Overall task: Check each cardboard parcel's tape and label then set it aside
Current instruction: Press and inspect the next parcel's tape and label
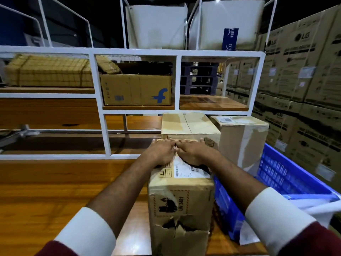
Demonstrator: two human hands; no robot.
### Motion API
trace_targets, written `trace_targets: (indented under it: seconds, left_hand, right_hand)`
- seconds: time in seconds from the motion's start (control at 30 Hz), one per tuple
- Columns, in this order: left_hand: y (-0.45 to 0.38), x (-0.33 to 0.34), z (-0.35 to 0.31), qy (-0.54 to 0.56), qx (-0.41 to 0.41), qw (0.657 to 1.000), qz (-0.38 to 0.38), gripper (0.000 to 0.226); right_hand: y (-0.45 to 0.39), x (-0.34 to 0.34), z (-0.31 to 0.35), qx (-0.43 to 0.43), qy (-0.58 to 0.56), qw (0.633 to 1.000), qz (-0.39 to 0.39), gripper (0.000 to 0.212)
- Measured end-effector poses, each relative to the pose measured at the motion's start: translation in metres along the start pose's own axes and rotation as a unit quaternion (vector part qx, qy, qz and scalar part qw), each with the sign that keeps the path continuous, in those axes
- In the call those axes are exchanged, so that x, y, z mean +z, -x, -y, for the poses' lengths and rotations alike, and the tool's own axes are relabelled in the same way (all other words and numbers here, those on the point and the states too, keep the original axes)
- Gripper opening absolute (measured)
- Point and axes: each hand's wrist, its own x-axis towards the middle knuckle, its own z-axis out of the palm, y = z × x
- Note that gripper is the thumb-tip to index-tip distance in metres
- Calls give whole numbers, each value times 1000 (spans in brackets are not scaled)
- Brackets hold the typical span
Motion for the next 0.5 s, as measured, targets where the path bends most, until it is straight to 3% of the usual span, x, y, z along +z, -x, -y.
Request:
trace_targets:
  seconds: [0.13, 0.27, 0.5]
  left_hand:
    - [20, -2, 9, 20, -26, 999, -9, 39]
    - [33, 5, 10, 34, -19, 999, -24, 46]
    - [51, -10, -10, 23, -1, 1000, 13, 40]
  right_hand:
    - [12, -3, -19, 25, 14, 1000, -9, 45]
    - [15, 10, -24, 5, -13, 1000, -25, 52]
    - [30, -1, -6, -16, 23, 999, -21, 48]
